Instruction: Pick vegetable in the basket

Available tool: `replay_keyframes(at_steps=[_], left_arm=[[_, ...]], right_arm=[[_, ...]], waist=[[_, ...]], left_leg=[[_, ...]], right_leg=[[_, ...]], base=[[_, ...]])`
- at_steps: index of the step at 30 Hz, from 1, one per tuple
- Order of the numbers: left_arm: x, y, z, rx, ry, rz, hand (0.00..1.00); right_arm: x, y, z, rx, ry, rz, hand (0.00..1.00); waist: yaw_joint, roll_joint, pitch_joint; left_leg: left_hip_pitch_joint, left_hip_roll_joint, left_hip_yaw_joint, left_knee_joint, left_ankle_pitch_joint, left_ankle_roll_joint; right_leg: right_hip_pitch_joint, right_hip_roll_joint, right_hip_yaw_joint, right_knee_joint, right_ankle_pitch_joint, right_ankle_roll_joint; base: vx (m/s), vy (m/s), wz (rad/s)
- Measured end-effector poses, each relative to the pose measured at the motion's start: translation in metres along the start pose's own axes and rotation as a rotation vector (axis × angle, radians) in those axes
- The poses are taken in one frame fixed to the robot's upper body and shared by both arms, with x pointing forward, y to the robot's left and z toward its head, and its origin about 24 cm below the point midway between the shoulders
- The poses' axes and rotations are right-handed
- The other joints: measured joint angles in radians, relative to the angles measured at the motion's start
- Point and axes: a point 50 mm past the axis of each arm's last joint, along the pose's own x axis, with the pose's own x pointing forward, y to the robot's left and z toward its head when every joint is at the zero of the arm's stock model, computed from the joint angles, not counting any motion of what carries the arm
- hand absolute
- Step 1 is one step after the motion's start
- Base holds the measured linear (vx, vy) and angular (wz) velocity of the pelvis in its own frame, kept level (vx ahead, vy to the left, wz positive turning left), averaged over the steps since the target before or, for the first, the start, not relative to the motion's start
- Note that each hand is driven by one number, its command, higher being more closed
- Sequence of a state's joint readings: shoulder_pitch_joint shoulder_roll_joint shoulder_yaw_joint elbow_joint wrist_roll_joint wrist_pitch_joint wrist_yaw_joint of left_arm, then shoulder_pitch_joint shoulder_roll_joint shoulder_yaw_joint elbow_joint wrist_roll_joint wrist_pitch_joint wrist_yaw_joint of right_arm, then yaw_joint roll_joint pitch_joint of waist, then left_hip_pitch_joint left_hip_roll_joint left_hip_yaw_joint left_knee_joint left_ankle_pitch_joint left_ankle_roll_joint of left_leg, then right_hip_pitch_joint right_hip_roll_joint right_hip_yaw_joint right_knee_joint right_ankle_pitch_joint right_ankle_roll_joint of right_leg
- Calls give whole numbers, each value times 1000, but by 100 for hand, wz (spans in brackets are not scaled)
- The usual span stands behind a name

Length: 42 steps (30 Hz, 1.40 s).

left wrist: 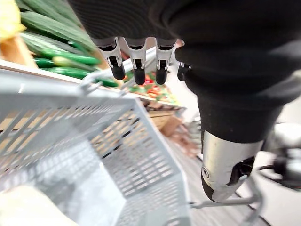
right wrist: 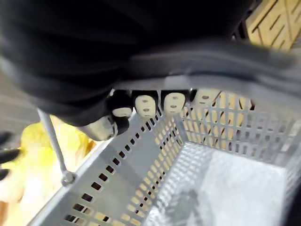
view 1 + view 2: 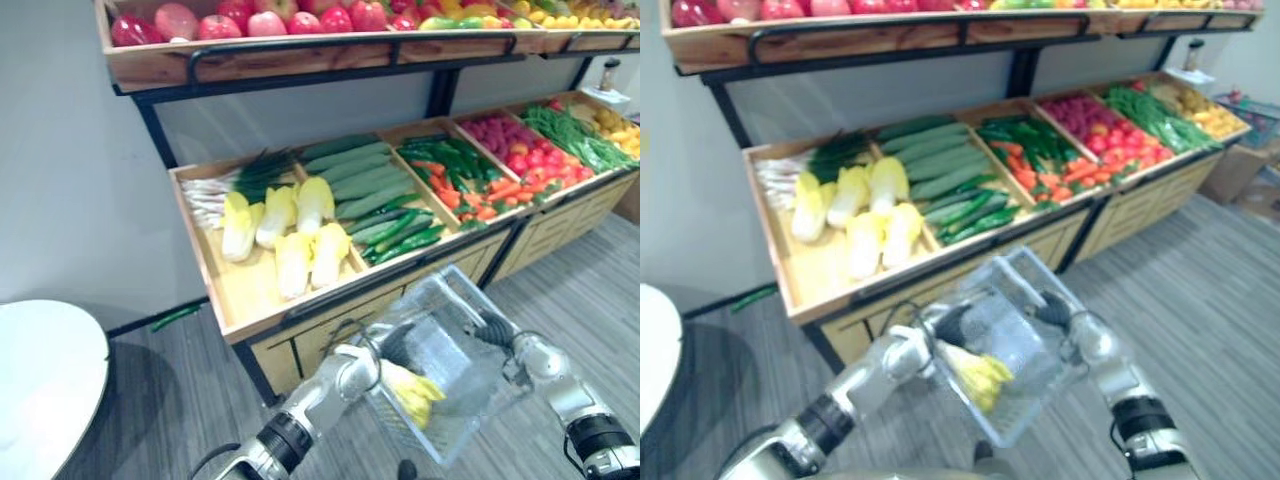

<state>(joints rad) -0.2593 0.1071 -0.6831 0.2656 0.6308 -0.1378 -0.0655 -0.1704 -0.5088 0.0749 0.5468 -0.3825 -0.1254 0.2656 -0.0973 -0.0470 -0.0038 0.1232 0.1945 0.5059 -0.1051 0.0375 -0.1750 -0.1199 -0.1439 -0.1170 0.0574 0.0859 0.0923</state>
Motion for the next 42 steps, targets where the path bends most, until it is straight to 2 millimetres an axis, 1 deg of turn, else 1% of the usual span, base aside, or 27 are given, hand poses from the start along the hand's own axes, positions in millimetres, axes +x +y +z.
replay_keyframes(at_steps=[1,2,3,4,5,7,10,14,17,18,19,20,21,22,23,25,27,28,29,30,31,32,34,35,38,40,42], left_arm=[[-2,-5,16,-15,-72,-20,0],[-3,-6,18,-25,-86,-25,0],[-4,-9,31,-47,-144,-40,0],[-6,-11,43,-89,-200,-55,0],[-7,-11,45,-98,-209,-56,0],[-12,-9,58,-152,-277,-53,0],[-19,-3,75,-206,-362,-35,0],[-31,1,81,-265,-403,-8,0],[-43,4,74,-321,-371,34,0],[-47,5,66,-354,-337,56,0],[-50,5,61,-369,-311,71,0],[-59,8,44,-431,-231,130,0],[-63,10,35,-455,-191,161,0],[-74,13,11,-495,-77,233,0],[-79,14,-2,-502,-20,259,0],[-99,9,-42,-536,179,322,0],[-137,-8,-95,-595,481,380,0],[-154,-16,-112,-609,595,406,0],[-165,-21,-123,-627,666,429,0],[-188,-31,-140,-671,819,491,0],[-206,-38,-150,-711,926,551,0],[-227,-47,-159,-753,1046,623,0],[-265,-61,-168,-771,1242,726,0],[-273,-66,-169,-779,1289,746,0],[-316,-91,-167,-805,1543,857,0],[-333,-107,-163,-829,1658,881,0],[-349,-130,-153,-864,1803,853,0]], right_arm=[[-4,2,-14,42,66,-18,100],[-6,2,-17,52,77,-27,100],[-11,3,-28,47,127,-49,100],[-18,4,-44,93,195,-75,100],[-19,4,-46,104,206,-84,100],[-27,4,-61,190,273,-174,100],[-38,6,-81,296,365,-269,100],[-52,20,-101,391,451,-316,100],[-64,36,-116,507,525,-368,100],[-69,43,-121,549,555,-391,100],[-72,47,-124,578,572,-403,100],[-79,57,-131,629,614,-417,100],[-81,61,-133,658,628,-426,100],[-88,71,-139,709,672,-453,100],[-91,75,-142,735,690,-464,100],[-96,84,-147,782,734,-461,100],[-102,95,-151,806,772,-448,100],[-104,98,-152,814,783,-445,100],[-105,99,-152,827,789,-448,100],[-108,104,-154,847,802,-452,100],[-110,108,-154,851,811,-449,100],[-113,113,-154,859,822,-442,100],[-115,120,-154,879,839,-441,100],[-116,122,-154,888,843,-449,100],[-117,133,-152,937,865,-458,100],[-114,136,-150,954,870,-463,100],[-116,141,-151,987,895,-479,100]], waist=[[7,0,0],[9,0,0],[19,-1,0],[21,-1,0],[21,-1,1],[21,-7,4],[26,-7,1],[47,-16,-4],[59,-23,-8],[70,-24,-7],[71,-25,-8],[72,-27,-9],[72,-27,-9],[71,-28,-9],[72,-28,-9],[73,-27,-10],[71,-25,-11],[70,-24,-11],[70,-24,-12],[71,-22,-13],[70,-17,-16],[70,-19,-15],[71,-21,-17],[71,-21,-17],[72,-21,-19],[72,-19,-19],[71,-18,-19]], left_leg=[[1,2,-3,0,-5,-2],[1,3,-3,0,-5,-2],[0,3,-3,0,-5,-2],[1,4,-7,0,-5,-2],[1,4,-8,0,-5,-2],[2,5,-13,0,-5,-2],[6,6,-13,0,-5,-2],[4,9,-13,0,-4,-2],[2,6,-27,0,-4,-2],[2,5,-29,0,-5,-2],[1,5,-30,0,-6,-1],[-1,4,-37,0,-8,2],[-5,4,-40,0,-8,2],[-16,3,-53,0,-7,3],[-18,3,-55,0,-7,4],[-20,3,-58,0,-4,8],[-19,-1,-78,0,-2,12],[-21,-6,-81,0,-2,12],[-21,-8,-82,0,-3,13],[-28,-10,-87,0,-5,17],[-33,-12,-96,0,-7,15],[-39,-15,-107,0,-7,15],[-46,-21,-117,0,-2,24],[-48,-23,-125,1,-2,26],[-46,-32,-137,0,-7,32],[-46,-36,-140,0,-11,31],[-45,-41,-147,0,-18,29]], right_leg=[[7,-2,-12,2,-4,-2],[7,-2,-14,3,-4,-2],[6,-3,-19,13,-12,-2],[10,-7,-33,22,-25,4],[10,-8,-35,24,-28,4],[11,-10,-43,32,-39,5],[24,-15,-58,27,-40,7],[39,-19,-76,14,-40,7],[46,-27,-96,14,-43,12],[52,-29,-100,13,-43,12],[54,-29,-101,14,-43,12],[56,-31,-106,14,-45,13],[56,-31,-108,13,-45,14],[54,-33,-119,9,-45,14],[53,-33,-121,8,-45,14],[54,-32,-122,7,-47,16],[54,-34,-128,7,-49,16],[54,-35,-131,6,-50,16],[54,-36,-132,5,-50,16],[54,-36,-138,2,-51,17],[56,-38,-148,-2,-53,20],[57,-40,-157,-5,-53,20],[60,-47,-170,-7,-52,18],[63,-49,-174,-8,-52,18],[79,-58,-191,-21,-51,18],[81,-61,-191,-24,-52,18],[88,-65,-196,-29,-52,17]], base=[[4,-8,12],[-3,-14,9],[-9,-20,14],[-4,-17,15],[0,-18,18],[11,-18,10],[24,-11,12],[46,-6,15],[64,2,17],[67,9,10],[70,10,11],[54,6,10],[66,0,20],[43,-5,17],[55,-7,15],[54,-6,4],[64,-6,7],[34,3,6],[24,10,9],[22,9,15],[37,6,24],[39,8,24],[43,16,21],[47,17,24],[34,26,15],[27,15,3],[45,19,6]])
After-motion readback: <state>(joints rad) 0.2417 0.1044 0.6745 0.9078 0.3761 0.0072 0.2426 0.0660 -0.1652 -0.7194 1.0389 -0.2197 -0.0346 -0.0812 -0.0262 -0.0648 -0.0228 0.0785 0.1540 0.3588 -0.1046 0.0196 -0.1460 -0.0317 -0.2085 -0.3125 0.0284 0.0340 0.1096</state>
